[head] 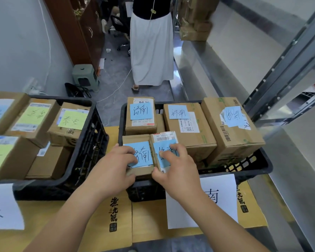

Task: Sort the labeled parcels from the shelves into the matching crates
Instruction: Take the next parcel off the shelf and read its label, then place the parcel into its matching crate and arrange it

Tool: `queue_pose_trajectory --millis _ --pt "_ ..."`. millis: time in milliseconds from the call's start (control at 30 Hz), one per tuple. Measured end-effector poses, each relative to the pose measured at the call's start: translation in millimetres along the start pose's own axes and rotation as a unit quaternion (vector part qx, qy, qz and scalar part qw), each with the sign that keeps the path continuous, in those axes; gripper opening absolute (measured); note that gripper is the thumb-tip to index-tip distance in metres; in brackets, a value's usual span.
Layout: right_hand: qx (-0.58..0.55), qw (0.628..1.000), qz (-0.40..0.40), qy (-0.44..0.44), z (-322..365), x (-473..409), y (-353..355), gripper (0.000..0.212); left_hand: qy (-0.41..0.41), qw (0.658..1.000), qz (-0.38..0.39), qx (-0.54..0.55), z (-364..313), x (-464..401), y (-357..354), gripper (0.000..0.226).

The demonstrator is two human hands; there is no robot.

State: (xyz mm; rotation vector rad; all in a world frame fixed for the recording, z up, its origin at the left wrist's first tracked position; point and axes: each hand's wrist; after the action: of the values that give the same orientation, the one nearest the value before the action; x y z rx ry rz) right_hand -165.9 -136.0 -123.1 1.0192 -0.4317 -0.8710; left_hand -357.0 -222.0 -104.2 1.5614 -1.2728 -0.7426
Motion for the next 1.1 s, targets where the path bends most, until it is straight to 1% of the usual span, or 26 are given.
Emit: queue_pose_trajectory --millis 100,167,267,400,600,700,867,1100 --pt "0.019 1.0 0.016 0.009 2 0 12 0.059 -0.01 1.0 -0.02 0.001 0 0 3 0.039" --pt "0.045 0.999 0.024 0.01 5 -1 20 0.062 -0.009 1.0 -0.017 -0.006 -1 1 5 0.041" --pt "0.071 0.997 0.031 0.016 9 -1 30 0.062 -0.011 1.0 -0.017 -0.009 1 4 10 0.048" --pt "0.101 0.994 0.043 0.009 14 1 42 0.067 -0.016 0.999 -0.025 -0.027 8 11 19 0.057" --pt "0.126 0.991 0.038 -0.003 12 12 47 0.074 -0.022 0.999 -0.024 -0.029 15 24 28 0.06" --pt "0.142 0.989 0.038 -0.004 13 27 52 0.075 -0.021 0.999 -0.023 -0.042 12 36 29 0.066" --pt "0.162 0.986 0.046 0.003 5 47 64 0.078 0.0 0.999 -0.017 -0.051 -5 60 26 0.079" --pt "0.139 0.988 0.069 -0.006 -15 89 87 0.08 0.022 0.997 -0.02 -0.075 -49 96 20 0.081"
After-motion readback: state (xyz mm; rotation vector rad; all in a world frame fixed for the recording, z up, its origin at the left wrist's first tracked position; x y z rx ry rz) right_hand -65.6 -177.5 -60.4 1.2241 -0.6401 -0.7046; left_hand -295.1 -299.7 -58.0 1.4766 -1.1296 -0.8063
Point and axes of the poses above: each hand's wrist, its own x-axis away from the middle knuckle, its own y-axis out of the back of the hand, z = x × y, and after that the axes turned 8 degrees about y, right-handed
